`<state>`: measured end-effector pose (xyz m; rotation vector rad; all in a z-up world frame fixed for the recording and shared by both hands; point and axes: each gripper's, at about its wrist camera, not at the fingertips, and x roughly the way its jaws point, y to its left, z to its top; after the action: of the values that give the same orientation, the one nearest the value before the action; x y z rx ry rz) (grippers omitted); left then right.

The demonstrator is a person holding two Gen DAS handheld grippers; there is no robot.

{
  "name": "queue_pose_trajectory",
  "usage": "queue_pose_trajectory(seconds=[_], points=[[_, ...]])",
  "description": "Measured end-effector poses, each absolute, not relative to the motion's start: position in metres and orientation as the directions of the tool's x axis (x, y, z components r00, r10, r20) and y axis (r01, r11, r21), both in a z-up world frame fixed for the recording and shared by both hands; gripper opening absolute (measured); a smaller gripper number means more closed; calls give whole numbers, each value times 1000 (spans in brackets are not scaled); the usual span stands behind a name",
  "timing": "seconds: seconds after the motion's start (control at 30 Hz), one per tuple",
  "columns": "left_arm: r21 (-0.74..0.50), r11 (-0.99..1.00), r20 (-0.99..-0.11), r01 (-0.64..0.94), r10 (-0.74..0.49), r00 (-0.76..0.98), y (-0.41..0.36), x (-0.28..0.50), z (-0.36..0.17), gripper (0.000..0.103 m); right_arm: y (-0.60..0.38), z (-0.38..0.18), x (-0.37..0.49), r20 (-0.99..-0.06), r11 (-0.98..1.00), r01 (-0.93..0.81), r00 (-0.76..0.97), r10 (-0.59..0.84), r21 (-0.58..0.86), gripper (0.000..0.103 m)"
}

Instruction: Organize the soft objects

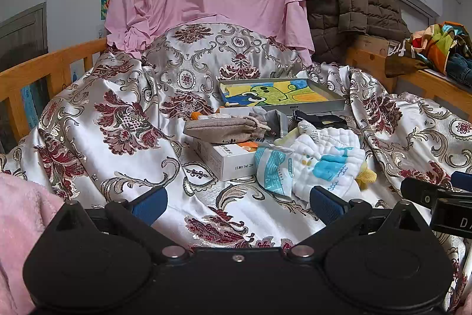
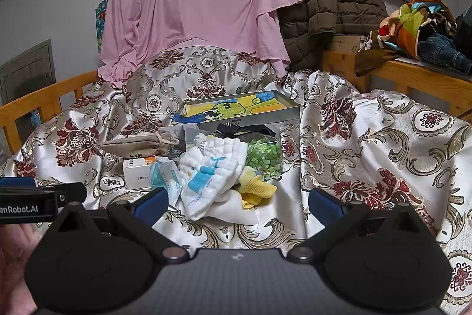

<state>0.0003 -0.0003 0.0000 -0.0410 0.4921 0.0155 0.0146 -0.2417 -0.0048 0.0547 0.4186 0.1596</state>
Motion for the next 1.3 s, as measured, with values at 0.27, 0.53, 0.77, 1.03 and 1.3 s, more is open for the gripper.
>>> queue_pose_trajectory(seconds=[0.27, 0.53, 0.77, 1.03, 1.3], points=[[-36, 999, -473, -25, 5, 881, 0, 0, 0, 102, -241, -5, 14, -400, 986, -143, 901, 166, 86, 103], [-35, 999, -474, -24, 4, 880, 0, 0, 0, 102, -242, -5, 15, -403, 986, -144, 900, 167, 85, 103], [-35, 999, -493, -9, -9, 870, 0, 4, -2, 102, -237, -10, 22, -433, 985, -156, 884, 174, 77, 103], [-64, 998, -578, 12, -46, 814, 12, 38, 3, 102, -227, -10, 46, -473, 969, -247, 854, 215, -5, 103], [-189, 980, -695, 67, -181, 696, 36, 113, 3, 102, -213, -22, 87, -521, 921, -384, 800, 298, -63, 103]])
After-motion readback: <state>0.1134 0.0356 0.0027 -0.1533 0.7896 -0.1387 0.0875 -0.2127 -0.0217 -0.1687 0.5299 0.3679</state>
